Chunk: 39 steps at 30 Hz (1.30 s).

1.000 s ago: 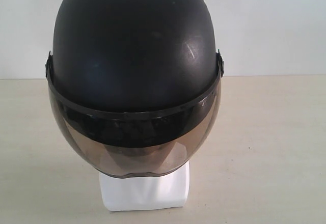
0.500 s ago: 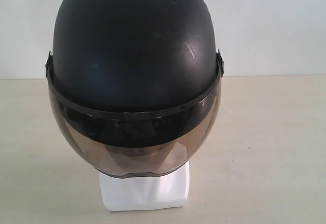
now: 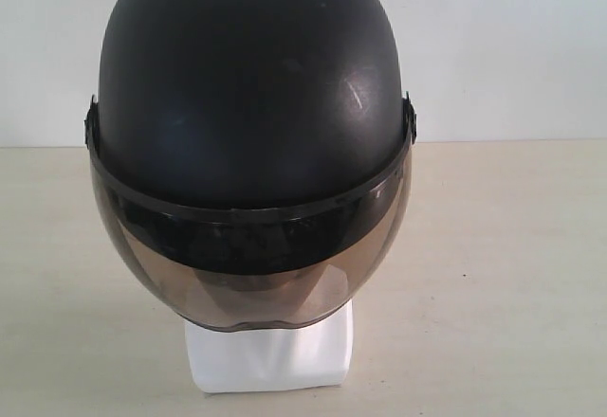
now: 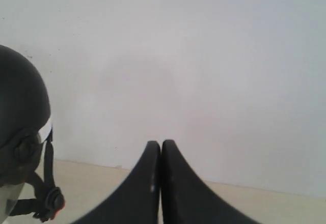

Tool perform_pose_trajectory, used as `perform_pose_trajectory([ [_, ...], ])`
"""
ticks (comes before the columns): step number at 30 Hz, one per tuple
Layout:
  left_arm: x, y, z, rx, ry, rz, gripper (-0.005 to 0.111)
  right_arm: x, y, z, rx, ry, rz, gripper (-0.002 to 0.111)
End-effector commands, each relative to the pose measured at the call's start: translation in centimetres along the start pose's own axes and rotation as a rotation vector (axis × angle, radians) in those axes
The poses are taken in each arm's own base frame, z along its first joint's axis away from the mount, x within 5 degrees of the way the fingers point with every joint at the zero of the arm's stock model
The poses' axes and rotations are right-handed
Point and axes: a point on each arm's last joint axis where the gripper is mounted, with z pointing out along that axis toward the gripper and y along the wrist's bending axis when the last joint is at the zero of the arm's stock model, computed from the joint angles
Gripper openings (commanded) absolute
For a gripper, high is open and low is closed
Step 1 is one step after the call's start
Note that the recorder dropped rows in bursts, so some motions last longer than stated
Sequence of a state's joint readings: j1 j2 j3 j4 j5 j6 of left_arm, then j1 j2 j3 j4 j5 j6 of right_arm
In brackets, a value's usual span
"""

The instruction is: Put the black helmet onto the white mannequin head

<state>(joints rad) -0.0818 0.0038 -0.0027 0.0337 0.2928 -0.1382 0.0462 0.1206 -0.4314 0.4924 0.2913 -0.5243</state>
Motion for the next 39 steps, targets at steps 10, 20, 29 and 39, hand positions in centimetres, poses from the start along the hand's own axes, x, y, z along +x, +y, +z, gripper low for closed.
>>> perform_pose_trajectory([
  [10, 0.1, 0.0, 0.0, 0.007, 0.002, 0.011, 0.004, 7.4, -1.3, 1.6, 0.162, 0.017, 0.155, 0.000],
  [20, 0.1, 0.0, 0.0, 0.007, 0.002, 0.011, 0.004, 12.2, -0.9, 1.2, 0.132, 0.167, -0.019, 0.000],
  [29, 0.1, 0.0, 0.0, 0.007, 0.002, 0.011, 0.004, 13.9, -0.8, 0.7, 0.133, 0.356, 0.010, 0.000],
  [39, 0.1, 0.0, 0.0, 0.007, 0.002, 0.011, 0.004, 14.5, -0.8, 0.4, 0.133, 0.436, 0.015, 0.000],
])
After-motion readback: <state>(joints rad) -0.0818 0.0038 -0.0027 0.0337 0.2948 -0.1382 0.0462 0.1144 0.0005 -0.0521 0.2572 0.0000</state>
